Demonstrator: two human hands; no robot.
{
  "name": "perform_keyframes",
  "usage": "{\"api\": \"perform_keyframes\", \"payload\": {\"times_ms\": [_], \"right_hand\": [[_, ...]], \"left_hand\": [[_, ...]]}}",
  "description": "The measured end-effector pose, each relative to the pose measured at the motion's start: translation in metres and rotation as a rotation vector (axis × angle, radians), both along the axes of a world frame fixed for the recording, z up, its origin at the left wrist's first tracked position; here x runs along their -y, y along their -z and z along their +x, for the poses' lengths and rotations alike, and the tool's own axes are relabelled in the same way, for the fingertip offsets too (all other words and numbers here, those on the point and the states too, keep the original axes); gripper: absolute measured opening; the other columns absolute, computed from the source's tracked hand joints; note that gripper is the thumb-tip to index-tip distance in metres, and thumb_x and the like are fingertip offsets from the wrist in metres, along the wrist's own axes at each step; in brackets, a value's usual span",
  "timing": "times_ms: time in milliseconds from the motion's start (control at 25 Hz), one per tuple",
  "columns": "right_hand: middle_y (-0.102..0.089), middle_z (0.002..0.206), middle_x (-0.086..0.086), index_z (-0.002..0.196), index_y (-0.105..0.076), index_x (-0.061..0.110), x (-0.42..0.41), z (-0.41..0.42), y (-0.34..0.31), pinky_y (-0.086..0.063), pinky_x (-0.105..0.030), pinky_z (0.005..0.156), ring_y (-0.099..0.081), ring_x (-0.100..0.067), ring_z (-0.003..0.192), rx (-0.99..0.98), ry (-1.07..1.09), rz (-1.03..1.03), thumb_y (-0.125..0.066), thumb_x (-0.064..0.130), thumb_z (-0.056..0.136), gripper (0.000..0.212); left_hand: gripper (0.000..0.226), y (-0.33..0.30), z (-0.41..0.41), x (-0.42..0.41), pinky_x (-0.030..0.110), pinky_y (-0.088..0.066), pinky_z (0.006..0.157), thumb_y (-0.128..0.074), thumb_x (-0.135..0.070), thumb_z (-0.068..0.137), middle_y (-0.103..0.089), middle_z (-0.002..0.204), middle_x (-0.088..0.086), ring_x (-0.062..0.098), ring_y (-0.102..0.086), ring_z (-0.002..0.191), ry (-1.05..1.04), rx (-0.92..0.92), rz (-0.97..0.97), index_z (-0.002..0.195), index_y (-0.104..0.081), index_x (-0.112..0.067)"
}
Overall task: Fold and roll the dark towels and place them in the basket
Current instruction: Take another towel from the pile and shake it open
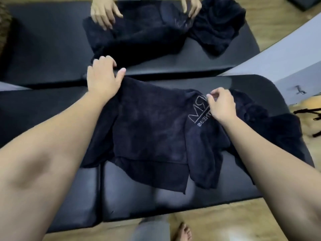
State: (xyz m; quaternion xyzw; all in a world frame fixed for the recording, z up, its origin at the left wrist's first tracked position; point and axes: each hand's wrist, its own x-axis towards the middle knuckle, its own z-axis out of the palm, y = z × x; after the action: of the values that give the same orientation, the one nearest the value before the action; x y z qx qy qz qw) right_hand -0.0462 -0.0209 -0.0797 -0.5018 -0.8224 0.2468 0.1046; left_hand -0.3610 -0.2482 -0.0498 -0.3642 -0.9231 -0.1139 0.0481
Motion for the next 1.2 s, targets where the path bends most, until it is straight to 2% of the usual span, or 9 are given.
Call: {"api": "perform_keyframes", "payload": {"times_ms": [160, 280, 400, 520, 720, 840, 1040, 1120, 1200], "right_hand": [[-0.052, 0.124, -0.013, 0.119, -0.059, 0.016, 0.025, 0.013, 0.031, -0.041, -0.05, 0.095, -0.051, -0.039, 0.113, 0.22, -0.091, 0.005, -0.062, 0.042, 0.095, 0.036], [-0.05, 0.127, -0.011, 0.129, -0.055, 0.019, 0.068, 0.028, 0.058, -0.044, -0.05, 0.09, -0.051, -0.039, 0.109, 0.417, -0.262, 0.102, -0.065, 0.06, 0.086, 0.06], [-0.037, 0.145, -0.007, 0.148, -0.037, 0.027, 0.097, 0.036, 0.076, -0.044, -0.048, 0.093, -0.047, -0.036, 0.116, 0.557, -0.309, 0.049, -0.067, 0.062, 0.085, 0.078], [-0.035, 0.138, -0.007, 0.151, -0.026, 0.029, 0.099, 0.043, 0.081, -0.048, -0.046, 0.09, -0.05, -0.035, 0.111, 0.463, -0.178, -0.137, -0.069, 0.043, 0.091, 0.075], [-0.05, 0.131, -0.013, 0.139, -0.04, 0.015, 0.088, 0.067, 0.077, -0.046, -0.04, 0.086, -0.058, -0.034, 0.108, 0.241, -0.132, -0.367, -0.061, 0.026, 0.1, 0.046], [-0.059, 0.124, -0.018, 0.128, -0.047, 0.009, 0.084, 0.079, 0.074, -0.05, -0.037, 0.089, -0.061, -0.034, 0.109, 0.299, -0.197, -0.448, -0.062, 0.026, 0.099, 0.036], [-0.065, 0.098, -0.022, 0.116, -0.051, 0.004, 0.105, 0.095, 0.071, -0.063, -0.046, 0.064, -0.065, -0.024, 0.054, 0.402, -0.312, -0.998, -0.066, 0.021, 0.096, 0.03], [-0.064, 0.087, -0.011, 0.106, -0.053, 0.01, 0.102, 0.105, 0.069, -0.061, -0.038, 0.061, -0.064, -0.022, 0.059, 0.443, -0.511, -0.964, -0.071, 0.03, 0.093, 0.029], [-0.063, 0.088, 0.002, 0.097, -0.054, 0.02, 0.086, 0.115, 0.067, -0.056, -0.035, 0.069, -0.065, -0.02, 0.077, 0.416, -0.729, -0.727, -0.076, 0.047, 0.086, 0.037]], "left_hand": [[0.032, 0.058, 0.045, 0.011, 0.049, -0.041, 0.081, -0.051, -0.042, 0.094, -0.057, 0.106, 0.012, 0.036, -0.053, 0.096, 0.12, -0.006, -0.066, 0.106, -0.058, -0.013], [0.03, 0.099, 0.094, 0.039, 0.046, -0.041, 0.083, -0.053, -0.043, 0.094, -0.058, 0.105, 0.006, 0.03, -0.054, 0.097, 0.167, 0.04, -0.22, 0.105, -0.061, -0.017], [0.046, 0.125, 0.133, 0.056, 0.042, -0.038, 0.098, -0.046, -0.053, 0.096, -0.058, 0.129, 0.002, 0.025, -0.052, 0.119, 0.207, 0.151, -0.27, 0.124, -0.061, -0.02], [0.071, 0.135, 0.154, 0.059, 0.045, -0.02, 0.121, -0.035, -0.067, 0.097, -0.028, 0.164, -0.001, 0.021, -0.021, 0.153, 0.183, 0.294, -0.391, 0.154, -0.035, -0.025], [0.081, 0.142, 0.172, 0.072, 0.046, 0.003, 0.126, -0.022, -0.073, 0.096, 0.007, 0.17, -0.005, 0.021, 0.01, 0.156, 0.129, 0.343, -0.53, 0.161, 0.0, -0.03], [0.075, 0.139, 0.165, 0.088, 0.044, 0.001, 0.126, -0.028, -0.065, 0.1, 0.006, 0.17, -0.006, 0.021, 0.008, 0.156, 0.126, 0.348, -0.565, 0.162, -0.003, -0.031], [0.058, 0.121, 0.174, 0.085, 0.053, 0.0, 0.125, -0.038, -0.028, 0.105, -0.001, 0.17, -0.007, 0.022, 0.006, 0.156, -0.138, 0.497, -0.587, 0.159, -0.018, -0.029], [0.053, 0.116, 0.208, 0.067, 0.052, -0.006, 0.125, -0.039, -0.019, 0.102, -0.017, 0.168, 0.0, 0.025, -0.006, 0.156, -0.234, 0.484, -0.442, 0.154, -0.032, -0.021], [0.045, 0.119, 0.253, 0.053, 0.052, -0.015, 0.123, -0.043, -0.024, 0.104, -0.033, 0.162, 0.005, 0.027, -0.019, 0.153, -0.199, 0.398, -0.263, 0.148, -0.044, -0.014]]}}
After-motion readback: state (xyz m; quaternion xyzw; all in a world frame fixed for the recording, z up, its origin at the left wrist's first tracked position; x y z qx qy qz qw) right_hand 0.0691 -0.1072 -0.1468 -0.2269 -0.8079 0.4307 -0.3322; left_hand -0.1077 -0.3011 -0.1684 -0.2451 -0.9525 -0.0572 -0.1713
